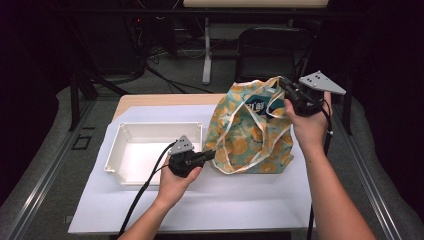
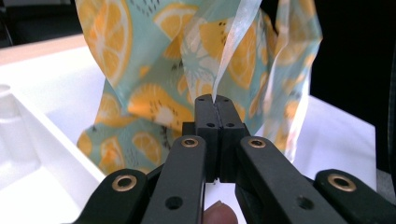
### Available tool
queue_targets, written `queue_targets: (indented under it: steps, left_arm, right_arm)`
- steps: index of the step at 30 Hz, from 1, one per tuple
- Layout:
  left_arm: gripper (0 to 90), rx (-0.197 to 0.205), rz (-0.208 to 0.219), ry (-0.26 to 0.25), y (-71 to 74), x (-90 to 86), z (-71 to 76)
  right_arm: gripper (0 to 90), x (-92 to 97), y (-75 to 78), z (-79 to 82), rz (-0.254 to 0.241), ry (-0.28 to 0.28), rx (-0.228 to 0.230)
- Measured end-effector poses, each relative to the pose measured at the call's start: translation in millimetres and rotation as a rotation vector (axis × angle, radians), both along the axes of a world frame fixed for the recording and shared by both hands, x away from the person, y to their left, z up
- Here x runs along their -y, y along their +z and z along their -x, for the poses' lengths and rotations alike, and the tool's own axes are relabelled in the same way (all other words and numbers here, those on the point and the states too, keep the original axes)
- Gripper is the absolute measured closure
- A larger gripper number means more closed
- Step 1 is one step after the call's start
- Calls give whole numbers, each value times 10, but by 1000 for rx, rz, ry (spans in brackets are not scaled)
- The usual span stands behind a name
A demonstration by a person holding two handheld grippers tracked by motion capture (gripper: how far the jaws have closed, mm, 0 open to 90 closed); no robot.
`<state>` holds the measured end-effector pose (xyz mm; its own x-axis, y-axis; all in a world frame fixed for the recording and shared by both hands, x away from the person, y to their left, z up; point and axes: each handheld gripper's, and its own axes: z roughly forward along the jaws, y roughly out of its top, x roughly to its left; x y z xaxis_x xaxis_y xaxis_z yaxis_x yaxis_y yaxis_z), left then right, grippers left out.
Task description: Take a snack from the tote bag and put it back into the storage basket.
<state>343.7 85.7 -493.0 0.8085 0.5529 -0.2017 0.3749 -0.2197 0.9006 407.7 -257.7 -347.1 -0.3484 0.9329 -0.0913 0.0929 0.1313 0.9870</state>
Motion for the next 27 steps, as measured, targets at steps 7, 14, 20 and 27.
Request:
queue_targets:
  steps: [7,14,20,27]
  left_arm:
    - [900,-4,3,14,-44,0,10]
    - [636,44,45,60,102,-5,1]
    - [472,105,78,103,351,4,-1]
    - [415,129,85,120,542,88,-32]
  right_arm:
    - [839,163,-149,-229,5,-40,-91]
    - [524,284,-198,-158,-120,42,-112]
    - [406,351,-106,123,-110,52,-73]
    - [295,381,-220,425,-117,64,-75]
